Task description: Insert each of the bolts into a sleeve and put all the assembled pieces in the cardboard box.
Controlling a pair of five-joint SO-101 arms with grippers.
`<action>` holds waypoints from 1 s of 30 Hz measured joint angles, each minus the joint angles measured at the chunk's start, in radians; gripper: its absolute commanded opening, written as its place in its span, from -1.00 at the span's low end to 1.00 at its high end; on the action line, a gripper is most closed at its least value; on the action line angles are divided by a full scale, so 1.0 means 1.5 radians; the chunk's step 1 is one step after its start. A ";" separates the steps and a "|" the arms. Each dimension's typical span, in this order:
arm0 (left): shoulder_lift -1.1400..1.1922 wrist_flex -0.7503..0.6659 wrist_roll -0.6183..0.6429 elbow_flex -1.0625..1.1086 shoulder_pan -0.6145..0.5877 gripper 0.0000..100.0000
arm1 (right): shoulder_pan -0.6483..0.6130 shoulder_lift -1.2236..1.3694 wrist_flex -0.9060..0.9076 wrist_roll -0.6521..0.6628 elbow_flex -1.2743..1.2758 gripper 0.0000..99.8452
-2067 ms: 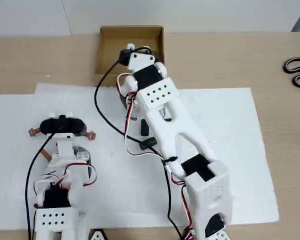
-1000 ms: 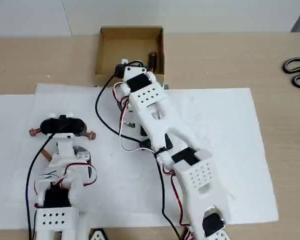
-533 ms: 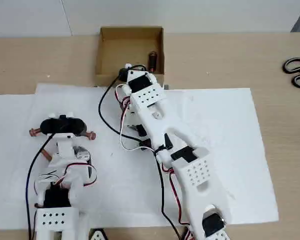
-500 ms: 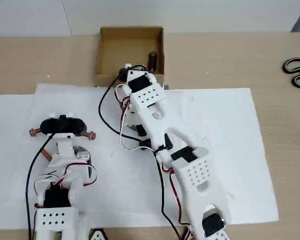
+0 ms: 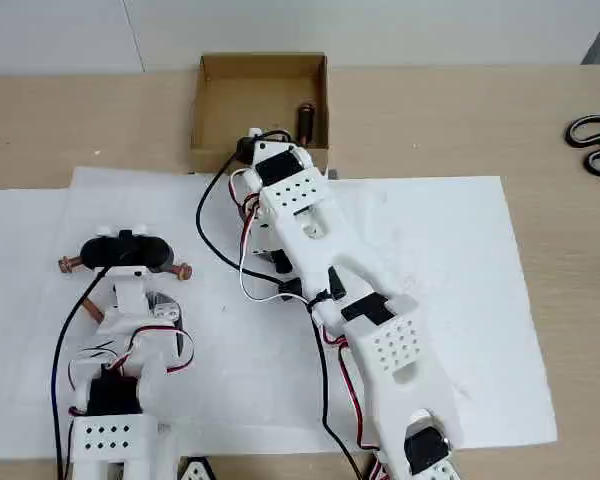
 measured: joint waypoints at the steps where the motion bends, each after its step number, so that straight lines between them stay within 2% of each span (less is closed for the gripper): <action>1: 0.000 0.000 0.000 0.000 0.000 -0.99 | 0.000 0.003 0.002 0.000 -0.005 -0.88; 6: 0.000 0.000 0.000 0.000 0.000 -0.99 | 0.000 0.015 0.017 0.001 -0.007 -0.91; 8: 0.000 0.000 0.000 0.000 0.000 -0.99 | 0.000 0.015 0.017 0.001 -0.007 -1.00; 16: 0.000 0.000 0.000 0.000 0.000 -0.98 | -0.003 -0.041 0.025 0.001 0.006 -1.00; 25: 0.000 0.000 0.000 0.000 0.000 -0.98 | -0.004 -0.281 0.076 0.003 0.006 -1.00; 30: 0.001 0.053 0.015 -0.079 0.000 -0.98 | 0.050 -0.377 0.090 0.003 0.025 -1.00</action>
